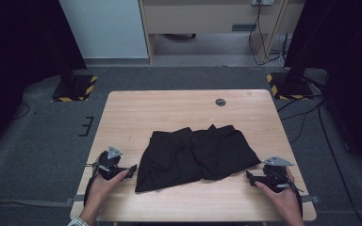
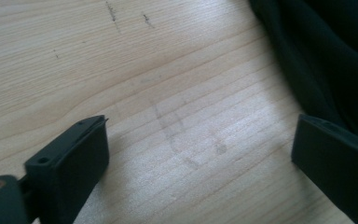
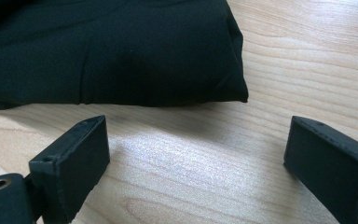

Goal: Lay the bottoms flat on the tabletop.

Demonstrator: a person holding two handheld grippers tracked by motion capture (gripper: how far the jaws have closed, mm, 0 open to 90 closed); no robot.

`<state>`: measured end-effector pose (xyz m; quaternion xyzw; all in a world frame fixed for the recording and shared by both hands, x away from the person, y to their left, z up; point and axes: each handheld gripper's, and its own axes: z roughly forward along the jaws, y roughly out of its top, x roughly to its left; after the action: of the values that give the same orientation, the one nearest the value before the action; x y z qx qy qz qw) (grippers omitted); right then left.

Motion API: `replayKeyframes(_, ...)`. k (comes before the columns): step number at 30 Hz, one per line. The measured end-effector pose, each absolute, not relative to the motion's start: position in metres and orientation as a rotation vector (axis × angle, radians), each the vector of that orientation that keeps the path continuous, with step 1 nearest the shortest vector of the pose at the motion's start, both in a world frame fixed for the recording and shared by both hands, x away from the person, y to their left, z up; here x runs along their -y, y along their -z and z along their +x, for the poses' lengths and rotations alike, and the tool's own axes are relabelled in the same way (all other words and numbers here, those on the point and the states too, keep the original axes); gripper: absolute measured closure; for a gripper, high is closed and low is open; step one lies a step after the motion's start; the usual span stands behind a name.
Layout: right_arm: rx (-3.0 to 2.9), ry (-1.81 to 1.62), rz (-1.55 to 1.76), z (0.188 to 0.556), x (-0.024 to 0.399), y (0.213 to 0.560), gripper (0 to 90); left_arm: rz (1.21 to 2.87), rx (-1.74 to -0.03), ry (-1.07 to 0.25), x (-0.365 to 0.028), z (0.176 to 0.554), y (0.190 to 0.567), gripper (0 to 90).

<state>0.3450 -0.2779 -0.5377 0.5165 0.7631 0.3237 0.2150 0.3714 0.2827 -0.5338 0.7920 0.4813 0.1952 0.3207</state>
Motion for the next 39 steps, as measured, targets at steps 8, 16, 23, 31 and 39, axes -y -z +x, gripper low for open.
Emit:
replayKeyframes(8,-2.111,-0.899,1.429,0.346,0.277,0.537,9.1,1.974,-1.189,-0.521,-0.263,0.369,0.505,11.4)
replayKeyframes(16,-2.108,-0.907,1.437,0.345,0.276,0.537,9.9,2.013,-1.095,-0.503,-0.216,0.400,0.500,15.4)
replayKeyframes(23,-2.127,-0.911,1.414,0.333,0.275,0.537,9.7,2.036,-1.140,-0.459,-0.193,0.459,0.508,26.1)
replayKeyframes(31,-2.127,-0.909,1.416,0.321,0.278,0.537,9.8,2.035,-1.049,-0.391,-0.188,0.438,0.497,85.8)
replayKeyframes(39,-2.121,-0.893,1.430,0.332,0.278,0.536,13.0,2.067,-0.887,-0.265,-0.162,0.358,0.484,86.5)
